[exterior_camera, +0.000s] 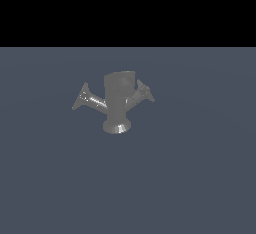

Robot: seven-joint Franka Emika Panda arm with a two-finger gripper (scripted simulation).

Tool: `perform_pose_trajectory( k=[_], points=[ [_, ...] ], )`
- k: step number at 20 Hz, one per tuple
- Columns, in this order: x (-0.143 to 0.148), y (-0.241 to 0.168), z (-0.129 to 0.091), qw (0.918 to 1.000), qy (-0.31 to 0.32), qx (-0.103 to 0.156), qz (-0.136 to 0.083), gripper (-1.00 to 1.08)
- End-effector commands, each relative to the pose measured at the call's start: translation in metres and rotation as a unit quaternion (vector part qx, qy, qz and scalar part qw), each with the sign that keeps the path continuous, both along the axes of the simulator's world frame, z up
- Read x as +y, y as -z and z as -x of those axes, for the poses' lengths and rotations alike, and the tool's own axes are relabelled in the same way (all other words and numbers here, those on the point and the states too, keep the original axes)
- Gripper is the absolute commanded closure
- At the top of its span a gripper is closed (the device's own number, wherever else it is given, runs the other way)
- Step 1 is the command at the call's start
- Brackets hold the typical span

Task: Turn on the faucet by rotating a designated handle.

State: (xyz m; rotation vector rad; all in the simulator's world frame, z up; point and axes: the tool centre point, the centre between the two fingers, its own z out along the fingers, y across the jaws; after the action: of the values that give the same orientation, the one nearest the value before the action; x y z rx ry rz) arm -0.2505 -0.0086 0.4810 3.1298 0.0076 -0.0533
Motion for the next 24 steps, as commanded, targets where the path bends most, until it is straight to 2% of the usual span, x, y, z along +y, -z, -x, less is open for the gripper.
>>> perform_pose_trajectory(
  k=[1,2,3,4,5,6,7,8,9,10,11,12,13,14,15,16,17,18,19,20,21,22,23,24],
  points=[
    [0.007,0.022,-0.006,0.9995,-0.011,0.026,-0.014,0.49],
    [0.031,0.048,-0.004,0.998,-0.026,0.057,0.004,0.3],
    [0.01,0.072,-0.005,0.9967,0.004,0.077,-0.028,0.08],
    [0.04,0.087,-0.013,0.9967,-0.02,0.078,-0.013,0.04],
    [0.049,0.101,-0.021,0.9964,-0.014,0.083,-0.01,-0.04],
    [0.064,0.11,-0.029,0.9963,-0.012,0.084,-0.011,-0.28],
    [0.054,0.135,-0.029,0.9951,-0.007,0.099,0.001,-0.29],
    [0.055,0.138,-0.044,0.9947,-0.041,0.087,0.036,-0.25],
    [0.057,0.138,-0.043,0.9946,-0.043,0.086,0.038,-0.25],
    [0.081,0.152,-0.046,0.9927,-0.068,0.09,0.042,-0.21],
    [0.084,0.175,-0.045,0.9918,-0.069,0.103,0.031,-0.15],
    [0.098,0.198,-0.039,0.9884,-0.089,0.118,0.034,-0.12],
    [0.104,0.197,-0.056,0.9908,-0.082,0.1,0.039,-0.09],
    [0.094,0.201,-0.08,0.9949,-0.035,0.092,0.023,0.02],
    [0.081,0.199,-0.08,0.9957,-0.021,0.089,0.018,0.02],
    [0.089,0.21,-0.087,0.9957,-0.025,0.085,0.03,0.04],
    [0.085,0.207,-0.112,0.9972,-0.023,0.062,0.035,0.09],
    [0.102,0.218,-0.117,0.9959,-0.054,0.059,0.043,0.02],
    [0.092,0.236,-0.121,0.9957,-0.045,0.06,0.054,0.01],
    [0.116,0.239,-0.135,0.9928,-0.093,0.049,0.056,0.09],
    [0.124,0.238,-0.131,0.9919,-0.103,0.047,0.057,0.09],
    [0.102,0.25,-0.141,0.992,-0.094,0.051,0.067,0.29],
    [0.153,0.258,-0.143,0.9873,-0.14,0.033,0.068,0.47],
    [0.156,0.257,-0.142,0.9869,-0.143,0.032,0.068,0.47]
  ],
)
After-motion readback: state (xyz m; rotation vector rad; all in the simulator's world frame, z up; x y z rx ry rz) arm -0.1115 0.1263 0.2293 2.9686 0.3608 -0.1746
